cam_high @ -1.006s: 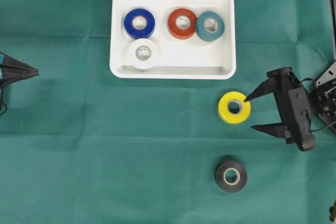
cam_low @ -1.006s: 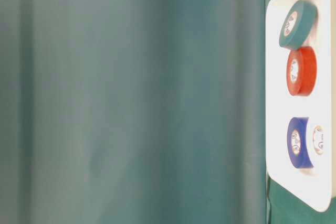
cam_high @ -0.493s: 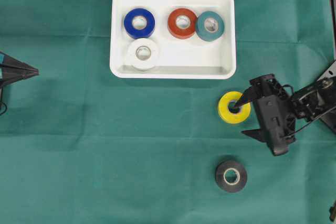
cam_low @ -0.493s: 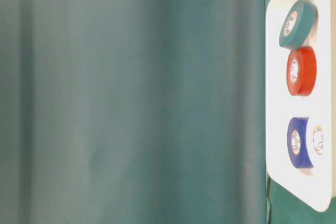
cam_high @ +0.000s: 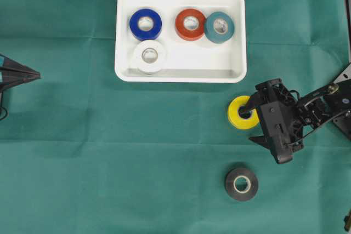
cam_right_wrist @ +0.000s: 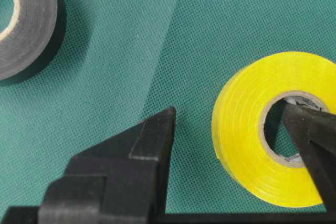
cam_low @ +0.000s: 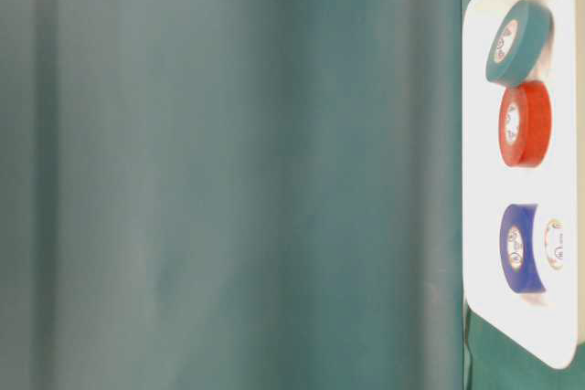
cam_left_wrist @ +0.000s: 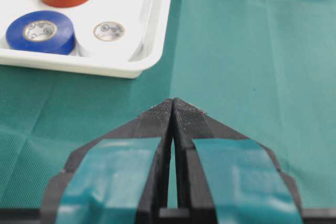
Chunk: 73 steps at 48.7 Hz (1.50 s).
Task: Put the tape into the white case with the right arm.
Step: 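Lower the right gripper and grasp the yellow tape roll, then lift the yellow tape and carry it into the tray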
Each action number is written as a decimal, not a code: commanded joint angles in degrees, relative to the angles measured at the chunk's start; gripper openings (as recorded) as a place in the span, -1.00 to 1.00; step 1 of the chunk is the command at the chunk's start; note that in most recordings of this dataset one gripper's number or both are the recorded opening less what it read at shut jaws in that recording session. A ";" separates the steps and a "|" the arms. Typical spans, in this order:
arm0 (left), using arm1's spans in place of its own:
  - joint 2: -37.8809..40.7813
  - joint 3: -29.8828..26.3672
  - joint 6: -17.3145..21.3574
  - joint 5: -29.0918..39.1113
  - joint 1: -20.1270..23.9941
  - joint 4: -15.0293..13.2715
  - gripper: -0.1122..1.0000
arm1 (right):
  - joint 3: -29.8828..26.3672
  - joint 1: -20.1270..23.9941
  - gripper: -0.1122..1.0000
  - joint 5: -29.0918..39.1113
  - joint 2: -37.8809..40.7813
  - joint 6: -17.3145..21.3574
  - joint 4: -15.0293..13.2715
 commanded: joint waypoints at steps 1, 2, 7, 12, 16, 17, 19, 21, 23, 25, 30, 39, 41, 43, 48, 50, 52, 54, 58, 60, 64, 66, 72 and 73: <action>0.44 -0.62 0.00 -0.53 0.18 0.00 -0.78 | -0.79 0.18 0.04 0.18 -0.26 0.18 -0.09; 0.44 -0.62 0.00 -0.53 0.18 0.00 -0.78 | -0.79 0.18 0.04 0.35 -0.26 0.18 -0.09; 0.44 -0.62 0.00 -0.53 0.18 0.00 -0.79 | -1.05 0.18 0.03 1.58 -0.26 0.18 -0.09; 0.44 -0.62 0.00 -0.53 0.18 0.00 -0.79 | -1.41 0.09 -0.06 3.25 -0.35 0.18 -0.09; 0.44 -0.62 0.00 -0.62 0.18 0.00 -0.79 | -1.67 0.18 -0.27 3.43 -0.35 0.18 -0.09; 0.44 -0.62 0.00 -0.53 0.18 0.00 -0.79 | -1.76 0.18 -0.34 3.43 -0.35 0.18 -0.09; 0.44 -0.62 0.00 -0.53 0.18 0.00 -0.78 | -2.02 0.09 -0.49 3.43 -0.35 0.18 -0.09; 0.44 -0.62 0.00 -0.53 0.18 0.00 -0.78 | -2.11 0.00 -0.63 3.43 -0.26 0.18 -0.09; 0.44 -0.62 0.00 -0.62 0.18 0.00 -0.79 | -2.20 0.00 -0.74 3.43 -0.35 0.26 -0.09; 0.44 -0.62 0.00 -0.53 0.18 0.00 -0.78 | -2.29 0.00 -0.78 3.43 -0.35 0.26 0.00; 0.53 -0.62 0.00 -0.53 0.18 0.00 -0.78 | -2.37 0.00 -0.78 3.34 -0.26 0.35 0.00; 0.44 -0.62 0.00 -0.53 0.18 -0.09 -0.78 | -2.64 0.00 -0.78 2.55 -0.35 0.97 0.09; 0.44 -0.62 0.00 -0.53 0.18 0.00 -0.78 | -2.90 0.00 -0.78 2.46 -0.35 1.14 0.09; 0.44 -0.62 0.00 -0.53 0.18 0.00 -0.79 | -3.34 0.09 -0.78 2.37 -0.35 1.41 0.09; 0.44 -0.70 -0.09 -0.53 0.18 0.00 -0.78 | -4.92 0.35 -0.78 2.72 -0.35 1.49 0.18; 0.44 -0.70 -0.18 -0.53 0.18 0.00 -0.79 | -5.54 0.53 -0.78 2.90 -0.35 1.49 0.09; 0.44 -0.62 -0.26 -0.53 0.18 0.00 -0.79 | -6.33 0.79 -0.78 3.08 -0.35 1.41 0.09; 0.44 -0.62 -0.26 -0.53 0.18 0.00 -0.79 | -7.03 1.05 -0.78 3.25 -0.35 1.41 0.09; 0.44 -0.70 -0.26 -0.53 0.18 0.00 -0.79 | -8.44 1.49 -0.78 4.13 -0.35 1.41 0.18; 0.44 -0.70 -0.26 -0.62 0.18 0.00 -0.78 | -8.88 1.58 -0.78 4.66 -0.35 1.41 0.09; 0.44 -0.62 -0.26 -0.62 0.18 0.00 -0.79 | -9.49 1.67 -0.78 5.98 -0.35 1.41 0.09; 0.44 -0.70 -0.26 -0.53 0.18 0.00 -0.79 | -9.67 1.58 -0.78 6.50 -0.35 1.41 0.09; 0.44 -0.62 -0.26 -0.53 0.18 0.00 -0.79 | -10.11 1.67 -0.78 7.03 -0.26 1.41 0.09; 0.44 -0.62 -0.18 -0.53 0.18 0.00 -0.78 | -10.20 1.67 -0.78 7.03 -0.26 1.41 0.18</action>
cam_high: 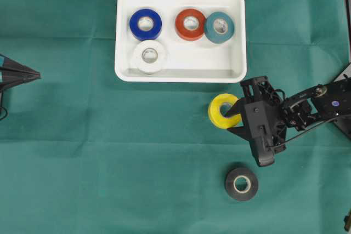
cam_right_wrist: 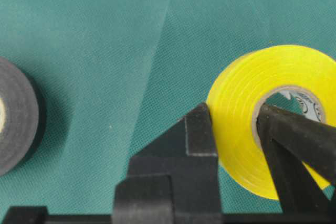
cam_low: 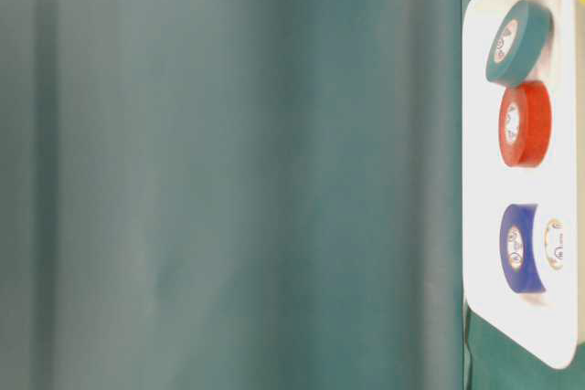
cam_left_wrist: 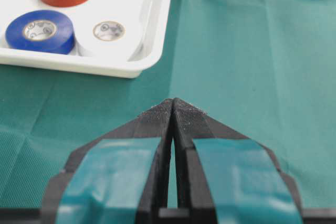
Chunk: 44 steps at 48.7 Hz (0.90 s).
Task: Put the tape into the white case with the right arm.
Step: 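Lift the yellow tape and carry it into the tray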
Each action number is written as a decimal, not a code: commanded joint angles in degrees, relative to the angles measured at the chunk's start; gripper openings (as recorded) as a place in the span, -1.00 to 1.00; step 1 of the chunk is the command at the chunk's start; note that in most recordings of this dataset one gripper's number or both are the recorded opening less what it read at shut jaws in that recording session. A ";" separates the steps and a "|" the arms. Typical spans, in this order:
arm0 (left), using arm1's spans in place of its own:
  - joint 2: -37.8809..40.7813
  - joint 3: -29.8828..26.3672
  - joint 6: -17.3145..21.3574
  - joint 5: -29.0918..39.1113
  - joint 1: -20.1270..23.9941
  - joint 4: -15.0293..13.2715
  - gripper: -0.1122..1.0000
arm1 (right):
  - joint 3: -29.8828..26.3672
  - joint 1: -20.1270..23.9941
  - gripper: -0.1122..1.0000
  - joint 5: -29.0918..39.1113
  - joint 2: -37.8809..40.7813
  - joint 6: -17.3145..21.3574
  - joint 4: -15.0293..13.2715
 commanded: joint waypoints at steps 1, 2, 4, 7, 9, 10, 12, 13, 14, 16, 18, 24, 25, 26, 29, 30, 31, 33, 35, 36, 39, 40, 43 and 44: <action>0.44 -0.70 0.00 -0.53 0.18 0.00 -0.78 | -1.67 0.18 -0.78 -0.18 -0.35 0.00 0.00; 0.44 -0.62 0.09 -0.62 0.18 0.00 -0.79 | -2.02 0.09 -0.78 -0.18 -0.18 0.00 0.09; 0.44 -0.62 0.09 -0.53 0.18 0.00 -0.79 | -2.72 0.18 -0.78 -0.09 0.09 0.00 0.09; 0.44 -0.70 0.09 -0.53 0.18 0.00 -0.78 | -4.39 0.18 -0.78 0.18 1.14 0.00 0.00; 0.44 -0.70 0.09 -0.62 0.18 0.00 -0.79 | -5.62 0.18 -0.78 0.35 1.93 0.00 0.00; 0.44 -0.62 0.00 -0.53 0.18 0.00 -0.79 | -6.24 0.18 -0.78 0.35 2.37 0.00 0.00; 0.44 -0.70 0.09 -0.53 0.18 0.00 -0.78 | -7.73 0.18 -0.78 0.53 3.52 0.00 0.09; 0.44 -0.70 0.09 -0.53 0.18 0.00 -0.79 | -8.53 0.09 -0.78 0.62 4.13 0.00 0.00; 0.44 -0.70 0.00 -0.53 0.18 0.00 -0.78 | -9.23 0.18 -0.78 0.70 4.75 0.09 0.00; 0.44 -0.70 0.00 -0.53 0.18 0.00 -0.79 | -10.81 0.18 -0.78 0.97 6.06 0.00 0.09; 0.44 -0.70 0.09 -0.62 0.18 0.00 -0.79 | -12.66 0.18 -0.78 1.32 7.65 0.00 0.00; 0.44 -0.62 0.00 -0.53 0.18 0.00 -0.78 | -16.26 0.18 -0.78 2.81 10.55 0.00 0.00; 0.44 -0.70 0.00 -0.53 0.18 0.00 -0.79 | -16.61 0.18 -0.78 3.16 10.81 0.00 0.00; 0.44 -0.62 0.00 -0.53 0.18 0.00 -0.79 | -17.05 0.18 -0.78 3.60 10.99 -0.09 0.00; 0.44 -0.62 0.00 -0.53 0.18 0.00 -0.78 | -17.93 0.00 -0.78 5.01 11.25 -0.18 0.00; 0.44 -0.62 0.00 -0.62 0.18 0.00 -0.79 | -18.19 -0.18 -0.78 5.54 11.16 -0.18 0.00; 0.44 -0.62 0.00 -0.53 0.18 0.00 -0.78 | -18.37 -0.26 -0.78 5.98 11.16 -0.26 0.00; 0.35 -0.62 0.00 -0.53 0.18 0.00 -0.79 | -18.63 -0.53 -0.78 7.03 10.99 -0.26 -0.09; 0.44 -0.62 0.00 -0.53 0.18 0.00 -0.79 | -18.98 -0.88 -0.78 7.91 10.90 -0.44 -0.18; 0.35 -0.62 0.00 -0.62 0.18 0.00 -0.79 | -18.98 -1.14 -0.78 8.35 10.90 -0.53 -0.26; 0.44 -0.62 0.00 -0.62 0.18 0.00 -0.79 | -19.16 -2.20 -0.78 8.88 10.72 -0.53 -0.26; 0.35 -0.62 0.09 -0.53 0.18 0.00 -0.78 | -19.16 -2.55 -0.78 8.88 10.72 -0.62 -0.26; 0.35 -0.62 0.00 -0.62 0.18 0.00 -0.79 | -19.16 -3.78 -0.78 8.88 10.72 -0.62 -0.26; 0.44 -0.62 0.00 -0.53 0.18 0.00 -0.78 | -19.16 -4.22 -0.78 8.79 10.72 -0.62 -0.26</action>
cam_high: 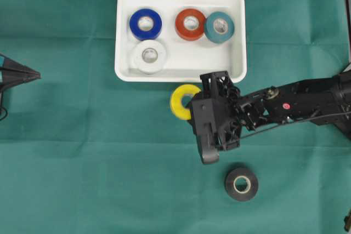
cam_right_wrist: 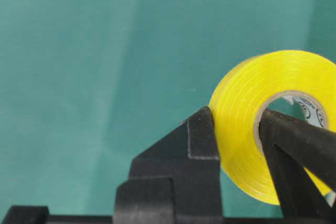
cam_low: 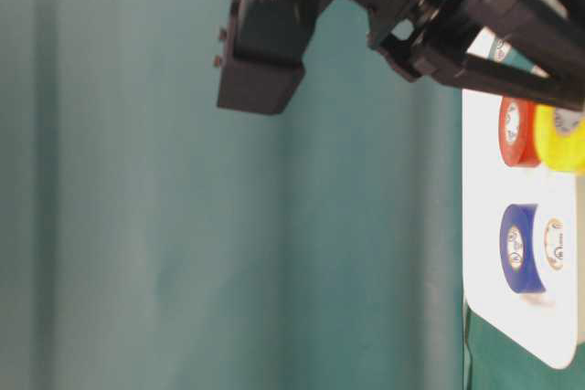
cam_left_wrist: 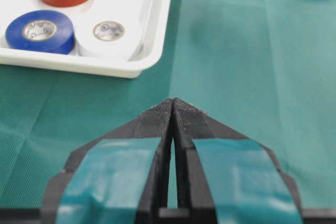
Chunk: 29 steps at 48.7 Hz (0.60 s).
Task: Put the tape into the white case with the right arm.
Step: 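Lift the yellow tape and carry it into the tray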
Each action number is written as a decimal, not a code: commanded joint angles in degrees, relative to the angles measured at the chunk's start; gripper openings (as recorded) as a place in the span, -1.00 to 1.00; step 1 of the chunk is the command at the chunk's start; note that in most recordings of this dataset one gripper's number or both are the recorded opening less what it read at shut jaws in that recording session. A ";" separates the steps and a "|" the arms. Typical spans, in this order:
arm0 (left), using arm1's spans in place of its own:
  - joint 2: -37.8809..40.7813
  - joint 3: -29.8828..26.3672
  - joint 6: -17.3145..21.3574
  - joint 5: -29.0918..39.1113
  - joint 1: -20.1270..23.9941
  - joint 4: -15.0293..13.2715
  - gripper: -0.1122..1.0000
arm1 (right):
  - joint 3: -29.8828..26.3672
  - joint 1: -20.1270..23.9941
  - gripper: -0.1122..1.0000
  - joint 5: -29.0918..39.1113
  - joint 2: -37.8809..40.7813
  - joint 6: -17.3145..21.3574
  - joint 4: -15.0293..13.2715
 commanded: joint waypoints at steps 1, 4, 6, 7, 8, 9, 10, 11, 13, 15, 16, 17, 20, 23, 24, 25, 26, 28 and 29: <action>0.44 -0.70 0.09 -0.44 0.18 0.00 -0.79 | -1.49 -1.85 -0.78 -0.09 -1.23 -0.09 -0.18; 0.53 -0.70 0.09 -0.44 0.18 0.00 -0.78 | -1.49 -3.25 -0.78 -0.09 -1.23 -0.09 -0.18; 0.53 -0.70 0.00 -0.44 0.18 0.00 -0.79 | -1.49 -4.31 -0.78 -0.09 -1.14 -0.09 -0.18; 0.44 -0.70 0.09 -0.44 0.18 0.00 -0.79 | -1.41 -4.83 -0.78 -0.09 -1.14 -0.09 -0.18; 0.44 -0.70 0.00 -0.53 0.18 0.00 -0.78 | -1.41 -5.27 -0.78 -0.09 -1.23 -0.09 -0.18; 0.44 -0.70 0.00 -0.44 0.18 0.00 -0.79 | -1.49 -5.80 -0.78 -0.09 -1.14 -0.09 -0.18; 0.53 -0.70 0.00 -0.53 0.18 0.00 -0.79 | -1.41 -6.33 -0.78 -0.09 -1.23 -0.09 -0.18; 0.53 -0.70 0.00 -0.44 0.18 0.00 -0.79 | -1.49 -6.77 -0.78 -0.09 -1.23 -0.09 -0.18; 0.44 -0.70 0.00 -0.44 0.18 0.00 -0.79 | -1.49 -7.82 -0.78 -0.09 -1.14 -0.09 -0.18; 0.53 -0.70 0.09 -0.44 0.18 0.00 -0.78 | -1.49 -8.88 -0.78 -0.35 -1.14 -0.18 -0.18; 0.53 -0.70 0.09 -0.44 0.18 0.00 -0.79 | -1.49 -9.40 -0.78 -0.44 -1.14 -0.18 -0.18; 0.53 -0.70 0.00 -0.53 0.18 0.00 -0.79 | -1.41 -9.84 -0.78 -0.62 -1.14 -0.26 -0.18; 0.53 -0.70 0.00 -0.44 0.18 0.00 -0.78 | -1.41 -11.16 -0.78 -1.05 -1.23 -0.35 -0.26; 0.53 -0.70 0.09 -0.44 0.18 0.00 -0.78 | -1.32 -12.48 -0.78 -1.67 -1.14 -0.35 -0.18; 0.53 -0.70 0.00 -0.44 0.18 0.00 -0.79 | -1.23 -12.92 -0.78 -1.85 -1.14 -0.35 -0.26; 0.44 -0.70 0.00 -0.53 0.18 0.00 -0.79 | -1.32 -13.27 -0.78 -2.02 -1.14 -0.35 -0.26; 0.44 -0.70 0.00 -0.44 0.18 0.00 -0.78 | -1.23 -13.62 -0.78 -2.29 -1.14 -0.35 -0.26; 0.53 -0.70 0.09 -0.44 0.18 0.00 -0.78 | -1.23 -14.41 -0.78 -2.72 -1.14 -0.35 -0.26; 0.44 -0.70 0.09 -0.44 0.18 0.00 -0.78 | -1.23 -14.77 -0.78 -2.81 -1.14 -0.35 -0.26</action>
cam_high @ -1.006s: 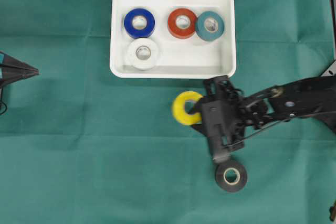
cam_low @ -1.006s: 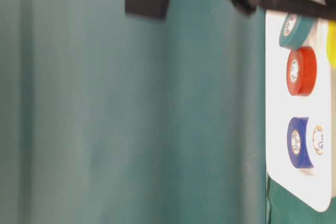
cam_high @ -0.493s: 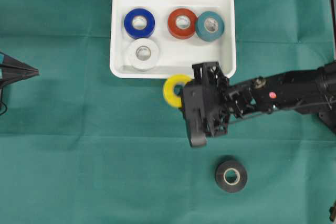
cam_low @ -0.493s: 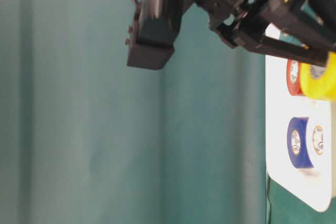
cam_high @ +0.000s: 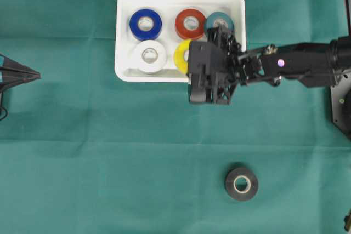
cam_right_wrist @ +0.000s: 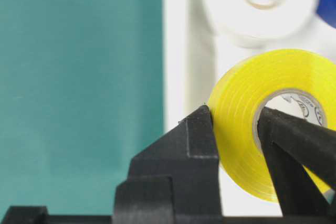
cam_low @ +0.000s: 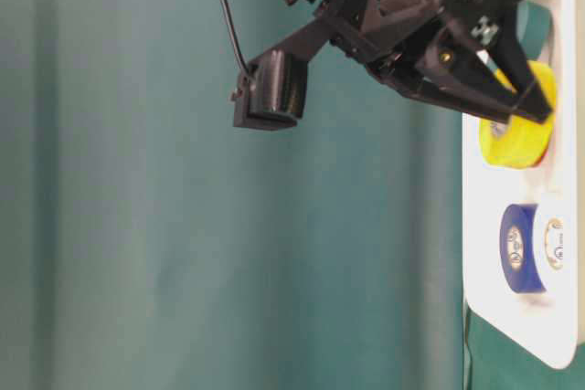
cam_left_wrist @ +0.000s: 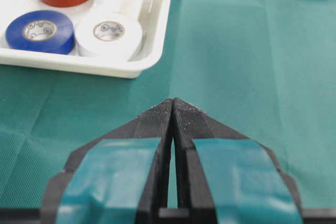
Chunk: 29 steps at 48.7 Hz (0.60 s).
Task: Put the tape into the white case with the right arm.
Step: 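Lift the yellow tape and carry it into the tray, then release the yellow tape beside the white roll and retract right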
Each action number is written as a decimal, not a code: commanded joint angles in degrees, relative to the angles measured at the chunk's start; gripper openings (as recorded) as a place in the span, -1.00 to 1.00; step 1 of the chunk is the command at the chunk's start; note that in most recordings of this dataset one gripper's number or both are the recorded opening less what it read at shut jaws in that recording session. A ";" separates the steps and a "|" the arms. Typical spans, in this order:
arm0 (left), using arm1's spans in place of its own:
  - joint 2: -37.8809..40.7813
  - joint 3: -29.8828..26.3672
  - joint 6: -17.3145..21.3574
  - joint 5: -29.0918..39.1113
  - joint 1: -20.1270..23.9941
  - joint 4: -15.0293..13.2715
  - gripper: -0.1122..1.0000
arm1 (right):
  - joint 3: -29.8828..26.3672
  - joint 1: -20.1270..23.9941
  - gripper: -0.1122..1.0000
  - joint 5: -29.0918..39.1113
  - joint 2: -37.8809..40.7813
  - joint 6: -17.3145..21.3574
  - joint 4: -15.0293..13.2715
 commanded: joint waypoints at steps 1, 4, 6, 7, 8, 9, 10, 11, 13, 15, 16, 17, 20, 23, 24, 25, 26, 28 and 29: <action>0.53 -0.70 0.09 -0.44 0.18 0.00 -0.79 | -0.97 -1.23 -0.78 -1.32 -1.14 -0.09 -0.18; 0.53 -0.70 0.09 -0.44 0.18 0.00 -0.79 | -0.88 -1.85 -0.78 -1.67 -1.14 -0.18 -0.18; 0.44 -0.70 0.00 -0.44 0.18 0.00 -0.78 | -0.88 -2.02 -0.78 -1.67 -1.14 -0.18 -0.18; 0.53 -0.70 0.09 -0.44 0.18 0.00 -0.79 | -0.88 -2.02 -0.78 -1.67 -1.14 -0.09 -0.18; 0.44 -0.70 0.00 -0.44 0.18 0.00 -0.79 | -0.79 -2.02 -0.78 -1.67 -1.14 -0.09 -0.18; 0.53 -0.70 0.00 -0.44 0.18 0.00 -0.78 | -0.88 -2.11 -0.78 -1.67 -1.14 -0.09 -0.18; 0.53 -0.70 0.09 -0.53 0.18 0.00 -0.79 | -0.79 -2.11 -0.78 -1.67 -1.14 -0.18 -0.18; 0.53 -0.70 0.09 -0.44 0.18 0.00 -0.79 | -0.88 -2.11 -0.78 -1.67 -1.14 -0.18 -0.18; 0.53 -0.70 0.09 -0.44 0.18 0.00 -0.79 | -0.79 -2.11 -0.78 -1.67 -1.14 -0.18 -0.18; 0.44 -0.70 0.09 -0.44 0.18 0.00 -0.79 | -0.79 -2.11 -0.78 -1.67 -1.14 -0.18 -0.18; 0.53 -0.79 0.09 -0.53 0.18 0.00 -0.79 | -0.70 -2.20 -0.78 -1.67 -1.05 -0.09 -0.18; 0.53 -0.70 0.09 -0.44 0.18 0.00 -0.79 | -0.70 -2.20 -0.78 -1.67 -1.05 -0.09 -0.18; 0.44 -0.70 0.00 -0.44 0.18 0.00 -0.79 | -0.70 -2.37 -0.78 -1.76 -0.97 -0.09 -0.18; 0.53 -0.70 0.09 -0.53 0.18 0.00 -0.78 | -0.62 -2.55 -0.78 -1.67 -0.79 -0.09 -0.18; 0.44 -0.70 0.09 -0.44 0.18 0.00 -0.79 | -0.62 -2.55 -0.78 -1.67 -0.70 -0.09 -0.18; 0.44 -0.70 0.09 -0.44 0.18 0.00 -0.79 | -0.62 -2.64 -0.78 -1.67 -0.70 -0.09 -0.18; 0.53 -0.79 0.09 -0.44 0.18 0.00 -0.79 | -0.62 -2.72 -0.78 -1.67 -0.70 -0.09 -0.18; 0.53 -0.70 0.09 -0.44 0.18 0.00 -0.79 | -0.53 -2.64 -0.78 -1.67 -0.70 -0.09 -0.18; 0.53 -0.70 0.09 -0.44 0.18 0.00 -0.79 | -0.53 -2.72 -0.78 -1.67 -0.70 -0.09 -0.18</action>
